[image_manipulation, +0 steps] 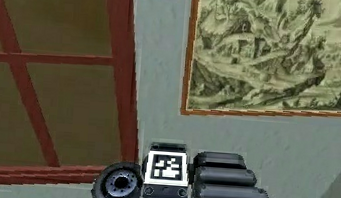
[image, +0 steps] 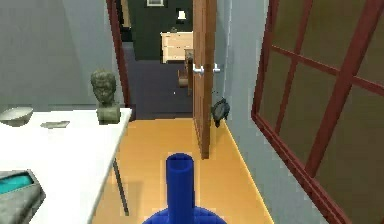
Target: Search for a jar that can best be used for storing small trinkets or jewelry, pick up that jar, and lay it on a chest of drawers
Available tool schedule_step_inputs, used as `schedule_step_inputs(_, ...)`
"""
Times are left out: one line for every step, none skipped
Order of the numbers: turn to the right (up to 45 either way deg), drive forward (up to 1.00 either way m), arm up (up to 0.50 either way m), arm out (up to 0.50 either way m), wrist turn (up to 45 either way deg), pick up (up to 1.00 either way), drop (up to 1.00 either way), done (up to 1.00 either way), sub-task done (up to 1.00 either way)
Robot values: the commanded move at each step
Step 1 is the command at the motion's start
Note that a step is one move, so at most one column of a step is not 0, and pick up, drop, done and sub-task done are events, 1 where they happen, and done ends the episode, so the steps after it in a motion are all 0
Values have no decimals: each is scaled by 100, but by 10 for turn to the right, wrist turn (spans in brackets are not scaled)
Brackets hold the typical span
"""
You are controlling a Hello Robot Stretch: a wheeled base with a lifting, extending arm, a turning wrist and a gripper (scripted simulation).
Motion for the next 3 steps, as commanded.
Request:
schedule_step_inputs(-90, 0, 0, 0, 0, 0, 0, 0, 0)
schedule_step_inputs(0, 15, 0, 0, 0, 0, 0, 0, 0)
schedule_step_inputs(30, 0, 0, 0, 0, 0, 0, 0, 0)
